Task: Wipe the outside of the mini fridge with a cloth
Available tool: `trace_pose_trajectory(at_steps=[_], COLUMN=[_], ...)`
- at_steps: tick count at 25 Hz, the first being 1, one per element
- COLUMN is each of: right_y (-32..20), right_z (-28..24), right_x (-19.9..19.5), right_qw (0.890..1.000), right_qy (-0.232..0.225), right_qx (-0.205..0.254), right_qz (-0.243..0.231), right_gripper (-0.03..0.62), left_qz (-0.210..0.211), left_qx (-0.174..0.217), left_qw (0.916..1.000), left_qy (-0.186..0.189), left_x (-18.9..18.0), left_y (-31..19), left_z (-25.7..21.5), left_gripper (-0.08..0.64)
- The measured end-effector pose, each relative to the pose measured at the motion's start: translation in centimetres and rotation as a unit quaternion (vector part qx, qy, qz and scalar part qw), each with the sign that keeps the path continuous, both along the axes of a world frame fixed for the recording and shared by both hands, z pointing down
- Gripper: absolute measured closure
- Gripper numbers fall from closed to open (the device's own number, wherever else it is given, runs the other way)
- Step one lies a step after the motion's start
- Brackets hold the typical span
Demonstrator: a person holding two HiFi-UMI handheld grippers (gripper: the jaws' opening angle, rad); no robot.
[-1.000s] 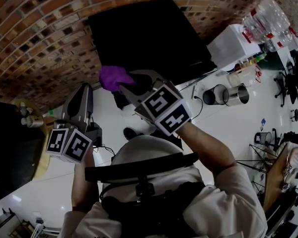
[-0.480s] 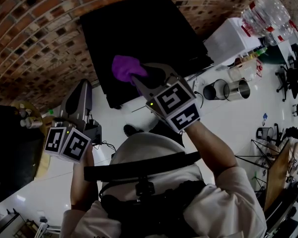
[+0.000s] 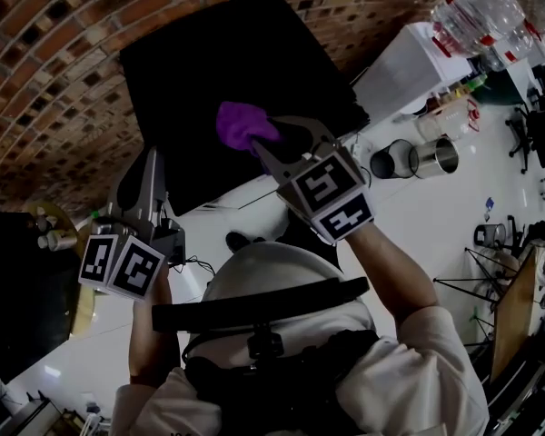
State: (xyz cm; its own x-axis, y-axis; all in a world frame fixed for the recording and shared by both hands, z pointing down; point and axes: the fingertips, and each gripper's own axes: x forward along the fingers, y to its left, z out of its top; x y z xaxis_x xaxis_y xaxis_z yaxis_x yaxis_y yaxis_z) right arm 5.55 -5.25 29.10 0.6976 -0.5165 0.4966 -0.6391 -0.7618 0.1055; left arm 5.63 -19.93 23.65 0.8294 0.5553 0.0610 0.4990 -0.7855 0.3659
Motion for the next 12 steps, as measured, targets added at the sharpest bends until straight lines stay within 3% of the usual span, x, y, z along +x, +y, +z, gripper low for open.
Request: trace_pose_trajectory(at_steps=[12], right_y=[9.0], right_z=[-0.2], right_x=[2.0], right_qw=[0.998], right_qy=[0.032], right_qx=[-0.051], right_qz=[0.035], right_gripper=[0.466], left_qz=[0.045], left_qx=[0.034], left_qw=[0.9984], left_qy=[-0.003], left_x=[2.0], left_y=[8.6], left_z=[-0.6], left_gripper=[0.552])
